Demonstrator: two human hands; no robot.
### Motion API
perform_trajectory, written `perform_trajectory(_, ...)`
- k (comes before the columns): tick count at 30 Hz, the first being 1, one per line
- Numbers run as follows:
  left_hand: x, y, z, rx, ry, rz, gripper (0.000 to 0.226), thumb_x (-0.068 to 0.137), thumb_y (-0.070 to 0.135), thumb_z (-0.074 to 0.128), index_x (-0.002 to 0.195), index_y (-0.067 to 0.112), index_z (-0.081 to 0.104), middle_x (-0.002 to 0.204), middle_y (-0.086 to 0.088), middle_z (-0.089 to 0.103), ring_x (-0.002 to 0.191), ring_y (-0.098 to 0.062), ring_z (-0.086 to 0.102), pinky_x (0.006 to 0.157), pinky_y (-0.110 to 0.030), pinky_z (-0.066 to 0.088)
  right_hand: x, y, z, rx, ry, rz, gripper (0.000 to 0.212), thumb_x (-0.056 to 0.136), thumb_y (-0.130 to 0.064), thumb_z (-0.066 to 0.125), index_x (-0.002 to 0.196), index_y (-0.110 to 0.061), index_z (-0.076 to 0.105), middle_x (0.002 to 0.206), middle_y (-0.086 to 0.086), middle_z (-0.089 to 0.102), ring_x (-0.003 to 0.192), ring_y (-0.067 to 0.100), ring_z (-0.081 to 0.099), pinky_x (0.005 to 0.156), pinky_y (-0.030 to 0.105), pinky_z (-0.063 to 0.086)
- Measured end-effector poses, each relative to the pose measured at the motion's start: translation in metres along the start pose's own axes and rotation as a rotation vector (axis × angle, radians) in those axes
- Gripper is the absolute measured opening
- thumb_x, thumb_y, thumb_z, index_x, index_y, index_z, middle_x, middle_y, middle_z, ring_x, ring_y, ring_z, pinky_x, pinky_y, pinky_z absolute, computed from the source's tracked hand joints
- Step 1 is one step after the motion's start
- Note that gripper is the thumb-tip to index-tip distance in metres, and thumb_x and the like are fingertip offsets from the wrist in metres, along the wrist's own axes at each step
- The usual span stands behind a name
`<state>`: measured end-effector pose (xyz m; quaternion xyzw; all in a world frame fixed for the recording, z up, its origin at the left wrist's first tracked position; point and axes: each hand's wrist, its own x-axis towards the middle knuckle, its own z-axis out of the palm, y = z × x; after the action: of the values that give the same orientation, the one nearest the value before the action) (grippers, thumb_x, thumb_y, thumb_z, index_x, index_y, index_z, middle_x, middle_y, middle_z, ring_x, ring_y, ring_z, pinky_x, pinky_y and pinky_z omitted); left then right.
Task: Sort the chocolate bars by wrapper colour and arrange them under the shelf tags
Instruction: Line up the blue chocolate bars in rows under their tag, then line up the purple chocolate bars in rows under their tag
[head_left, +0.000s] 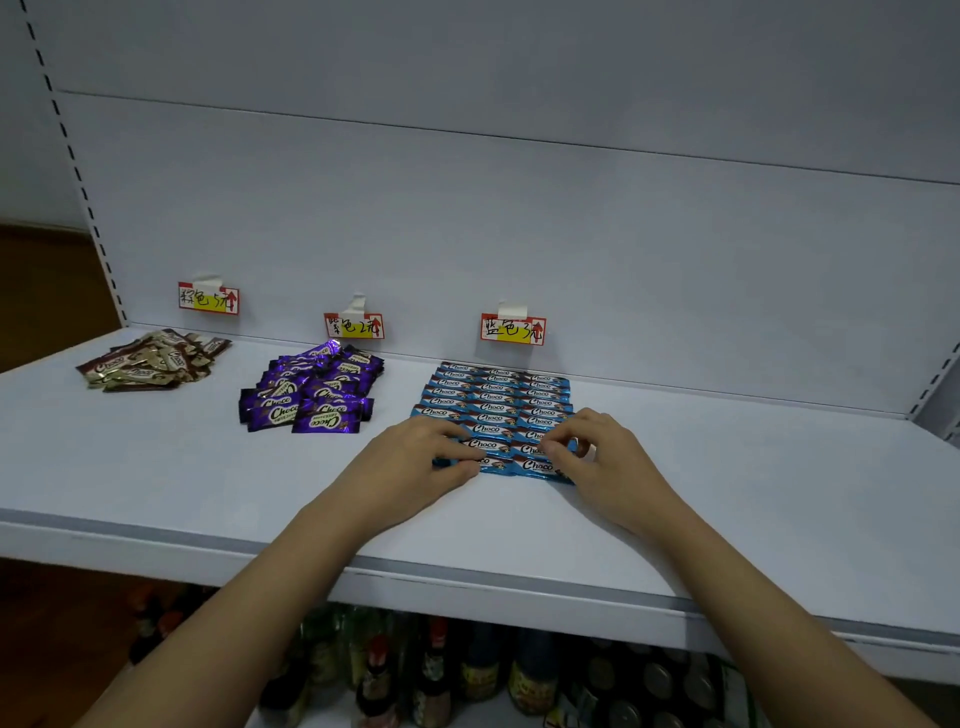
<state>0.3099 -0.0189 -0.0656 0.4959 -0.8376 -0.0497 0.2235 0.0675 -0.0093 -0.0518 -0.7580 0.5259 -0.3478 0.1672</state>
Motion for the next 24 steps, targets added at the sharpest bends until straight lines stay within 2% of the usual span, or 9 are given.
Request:
perform_trajectory(6,-0.002,0.001,0.001,-0.013,0.070,0.016,0.033,0.094,0.045,0.054,0.125,0.037,0.063,0.131,0.013,0.058,0.118,-0.006,0.046,0.092,-0.020,0.037,0.005,-0.007,-0.002,0.006,0.027,-0.003,0.009,0.096,-0.028,0.058,0.089,-0.029,0.064,0.092,-0.021,0.054,0.094,0.006,0.051,0.070,0.012,0.040)
perform_trajectory(10,-0.001,0.002,-0.007,-0.035,0.209,0.001,0.031,0.093,0.041,0.058,0.121,0.031,0.067,0.125,0.010,0.064,0.115,-0.008,0.051,0.096,-0.029,0.045,0.024,-0.024,0.002,-0.094,-0.013,-0.064,0.008,0.095,-0.027,0.057,0.092,-0.025,0.065,0.092,-0.016,0.056,0.083,-0.004,0.051,0.064,0.011,0.037)
perform_trajectory(15,0.003,-0.025,-0.034,0.025,0.239,-0.150,0.037,0.095,0.047,0.051,0.127,0.033,0.062,0.130,0.013,0.059,0.119,-0.007,0.046,0.098,-0.034,0.042,0.055,-0.058,0.028,-0.128,-0.058,-0.135,0.010,0.095,-0.029,0.057,0.096,-0.024,0.066,0.093,-0.015,0.059,0.082,0.001,0.053,0.069,0.020,0.042)
perform_trajectory(18,0.002,-0.051,-0.055,0.062,0.222,-0.195,0.042,0.092,0.048,0.055,0.131,0.032,0.059,0.136,0.010,0.055,0.126,-0.011,0.044,0.103,-0.037,0.041,0.071,-0.075,0.049,-0.114,-0.128,-0.147,0.016,0.094,-0.032,0.057,0.107,-0.025,0.065,0.102,-0.012,0.060,0.090,0.004,0.054,0.077,0.025,0.047)
perform_trajectory(21,-0.002,-0.078,-0.069,0.098,0.231,-0.230,0.049,0.088,0.054,0.057,0.133,0.033,0.056,0.136,0.007,0.055,0.123,-0.014,0.047,0.098,-0.034,0.042,0.084,-0.090,0.073,-0.101,-0.200,-0.130,0.027,0.094,-0.036,0.057,0.119,-0.025,0.061,0.118,-0.005,0.058,0.103,0.010,0.052,0.085,0.028,0.046)
perform_trajectory(24,-0.008,-0.108,-0.076,0.102,0.136,-0.320,0.073,0.080,0.070,0.054,0.143,0.036,0.041,0.145,0.004,0.045,0.128,-0.018,0.042,0.102,-0.040,0.042,0.097,-0.105,0.100,-0.040,-0.244,-0.087,0.037,0.094,-0.037,0.058,0.128,-0.023,0.055,0.132,0.001,0.050,0.114,0.015,0.048,0.088,0.028,0.040)
